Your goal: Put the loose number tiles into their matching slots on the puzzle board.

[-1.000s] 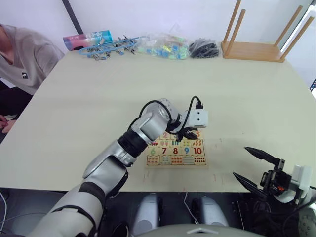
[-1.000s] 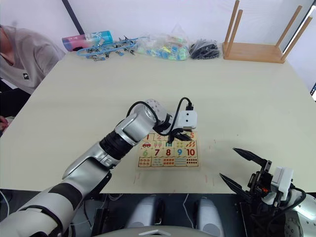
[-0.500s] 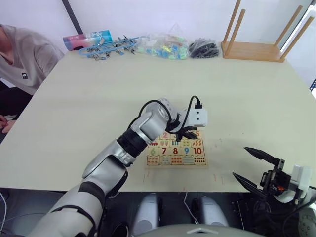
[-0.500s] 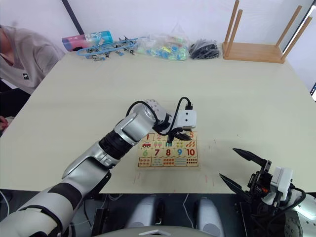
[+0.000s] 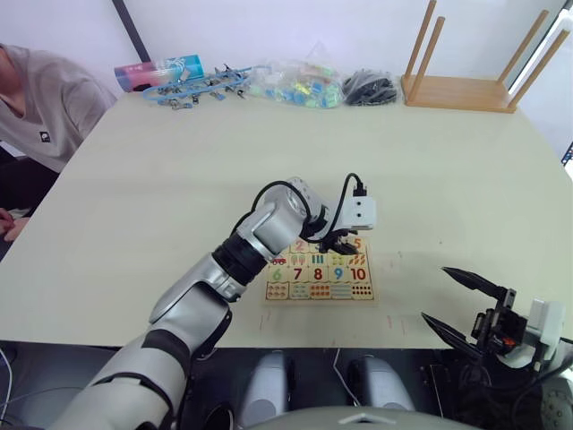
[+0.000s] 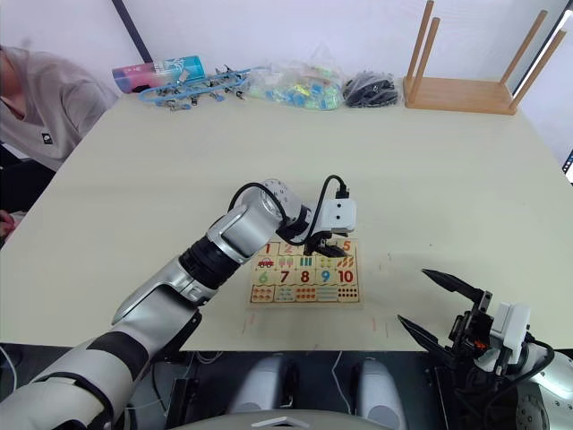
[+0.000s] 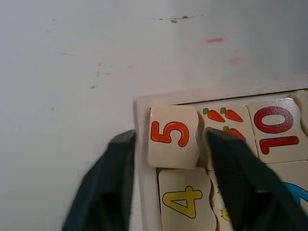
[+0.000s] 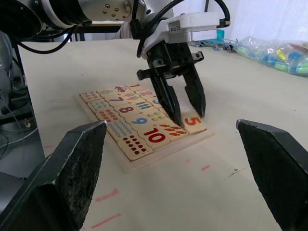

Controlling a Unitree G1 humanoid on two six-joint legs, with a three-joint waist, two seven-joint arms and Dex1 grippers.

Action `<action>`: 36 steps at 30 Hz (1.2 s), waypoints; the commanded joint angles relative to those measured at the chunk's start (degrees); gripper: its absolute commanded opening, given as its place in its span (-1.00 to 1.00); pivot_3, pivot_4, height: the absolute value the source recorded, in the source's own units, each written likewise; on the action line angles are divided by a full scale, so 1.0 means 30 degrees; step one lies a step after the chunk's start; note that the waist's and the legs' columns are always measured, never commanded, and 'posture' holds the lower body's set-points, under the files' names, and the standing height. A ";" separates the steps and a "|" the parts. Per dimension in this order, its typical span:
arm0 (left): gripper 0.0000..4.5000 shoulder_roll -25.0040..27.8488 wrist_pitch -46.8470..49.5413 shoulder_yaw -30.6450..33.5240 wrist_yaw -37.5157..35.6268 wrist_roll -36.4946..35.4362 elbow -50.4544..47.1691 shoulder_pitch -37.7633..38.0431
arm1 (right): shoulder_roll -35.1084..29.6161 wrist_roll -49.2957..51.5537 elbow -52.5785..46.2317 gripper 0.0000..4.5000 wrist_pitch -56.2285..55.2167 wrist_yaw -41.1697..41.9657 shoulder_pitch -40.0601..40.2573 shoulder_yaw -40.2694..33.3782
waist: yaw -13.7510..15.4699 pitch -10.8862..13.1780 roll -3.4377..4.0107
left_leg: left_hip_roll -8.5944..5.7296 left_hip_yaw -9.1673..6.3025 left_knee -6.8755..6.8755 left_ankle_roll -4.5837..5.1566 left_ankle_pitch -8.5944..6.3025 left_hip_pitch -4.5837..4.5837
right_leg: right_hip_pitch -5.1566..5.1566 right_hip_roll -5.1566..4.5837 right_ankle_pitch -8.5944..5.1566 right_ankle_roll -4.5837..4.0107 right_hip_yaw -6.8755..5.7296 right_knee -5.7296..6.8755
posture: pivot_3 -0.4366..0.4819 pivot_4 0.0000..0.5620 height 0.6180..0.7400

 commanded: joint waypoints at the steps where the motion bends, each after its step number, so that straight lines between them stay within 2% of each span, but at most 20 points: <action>1: 0.83 0.0030 -0.0021 0.0339 -0.0075 -0.0260 -0.0722 -0.0301 | -0.0143 0.0160 -0.0147 1.00 -0.0279 -0.0029 0.0043 -0.0082 | 0.0000 0.0000 0.0000 | 0.0000 0.0001 0.0000 0.0000 0.0000 0.0000 | 0.0000 0.0000 0.0000 0.0000 0.0000 0.0000 | -0.05 -0.47 0.95; 2: 0.97 0.0068 -0.0001 0.0337 -0.0091 -0.0287 -0.0769 -0.0293 | -0.0132 0.0145 -0.0144 1.00 -0.0292 -0.0041 0.0043 -0.0077 | 0.0000 0.0000 0.0001 | 0.0000 0.0000 0.0000 0.0000 0.0000 0.0000 | 0.0000 0.0000 0.0000 0.0000 0.0001 0.0000 | -0.05 -0.47 0.95; 12: 0.97 0.0191 0.0474 0.1427 -0.0533 -0.1599 -0.0403 -0.1176 | -0.0066 0.0087 -0.0095 1.00 -0.0322 -0.0103 -0.0009 -0.0001 | 0.0001 0.0002 0.0000 | 0.0000 0.0000 0.0000 0.0000 0.0000 -0.0002 | 0.0000 0.0000 0.0000 0.0000 -0.0001 0.0000 | -0.05 -0.47 0.95; 21: 0.97 -0.0898 -0.2665 0.3849 -0.0375 -0.3714 0.4034 -0.2025 | 0.0232 0.0571 0.0118 1.00 -0.0276 -0.0316 -0.0148 -0.0266 | 0.0002 0.0006 -0.0005 | -0.0004 0.0000 0.0000 0.0000 0.0000 -0.0003 | -0.0001 -0.0002 0.0000 0.0002 -0.0004 -0.0003 | -0.05 -0.47 0.95; 22: 0.75 -0.1045 -0.3060 0.4106 -0.0372 -0.3874 0.4596 -0.2048 | 0.0212 0.0588 0.0157 1.00 -0.0285 -0.0309 -0.0138 -0.0325 | -0.0001 0.0005 -0.0005 | -0.0004 -0.0001 0.0001 0.0000 0.0000 -0.0004 | -0.0001 -0.0002 0.0000 0.0002 -0.0005 -0.0005 | -0.05 -0.47 0.95; 24: 0.57 -0.1250 -0.4300 0.4410 -0.0343 -0.3984 0.5590 -0.2066 | 0.0175 0.0620 0.0211 1.00 -0.0319 -0.0308 -0.0110 -0.0415 | -0.0007 0.0006 -0.0005 | -0.0004 -0.0001 0.0000 0.0000 0.0000 -0.0004 | -0.0001 -0.0001 0.0000 0.0002 -0.0005 -0.0005 | -0.05 -0.47 0.95; 25: 0.29 -0.1336 -0.5070 0.4451 -0.0279 -0.3905 0.6237 -0.2035 | 0.0169 0.0644 0.0218 1.00 -0.0349 -0.0318 -0.0062 -0.0471 | -0.0011 0.0008 -0.0004 | -0.0003 0.0000 0.0000 0.0000 0.0000 -0.0004 | -0.0001 0.0000 0.0001 0.0001 -0.0006 -0.0004 | -0.05 -0.47 0.95; 26: 0.24 -0.1422 -0.5734 0.4492 -0.0252 -0.3823 0.6841 -0.2057 | 0.0163 0.0672 0.0223 1.00 -0.0373 -0.0329 -0.0028 -0.0505 | -0.0010 0.0008 -0.0004 | -0.0003 0.0001 0.0000 0.0000 0.0000 -0.0003 | -0.0001 0.0000 0.0001 0.0002 -0.0005 -0.0003 | -0.05 -0.47 0.95; 28: -0.14 -0.1529 -0.7146 0.4389 -0.0254 -0.3527 0.7992 -0.2068 | 0.0146 0.0728 0.0231 1.00 -0.0414 -0.0351 0.0051 -0.0604 | -0.0004 0.0008 -0.0004 | -0.0004 0.0003 0.0000 0.0000 0.0000 -0.0003 | -0.0001 0.0000 0.0001 0.0002 -0.0005 -0.0003 | -0.05 -0.47 0.95; 31: -0.83 -0.1735 -0.8899 0.4338 -0.0472 -0.3288 0.9727 -0.2212 | 0.0124 0.0782 0.0243 1.00 -0.0484 -0.0423 0.0181 -0.0746 | -0.0008 0.0010 -0.0008 | -0.0005 0.0003 0.0001 0.0000 0.0000 -0.0006 | -0.0002 0.0000 0.0002 0.0002 -0.0007 -0.0004 | -0.05 -0.47 0.95; 32: -0.99 -0.1766 -0.9314 0.4294 -0.0570 -0.3163 1.0216 -0.2318 | 0.0117 0.0808 0.0245 1.00 -0.0501 -0.0433 0.0225 -0.0780 | -0.0001 0.0010 -0.0009 | -0.0005 0.0004 0.0000 0.0000 0.0000 -0.0005 | -0.0001 0.0000 0.0002 0.0002 -0.0007 -0.0003 | -0.05 -0.47 0.95; 36: -0.99 -0.1959 -1.0395 0.4335 -0.0846 -0.2846 1.2017 -0.2684 | 0.0106 0.0836 0.0185 1.00 -0.0536 -0.0480 0.0412 -0.0921 | 0.0004 0.0011 -0.0010 | -0.0005 0.0002 0.0000 0.0000 0.0000 -0.0012 | -0.0001 -0.0001 0.0002 0.0003 -0.0015 -0.0007 | -0.05 -0.47 0.95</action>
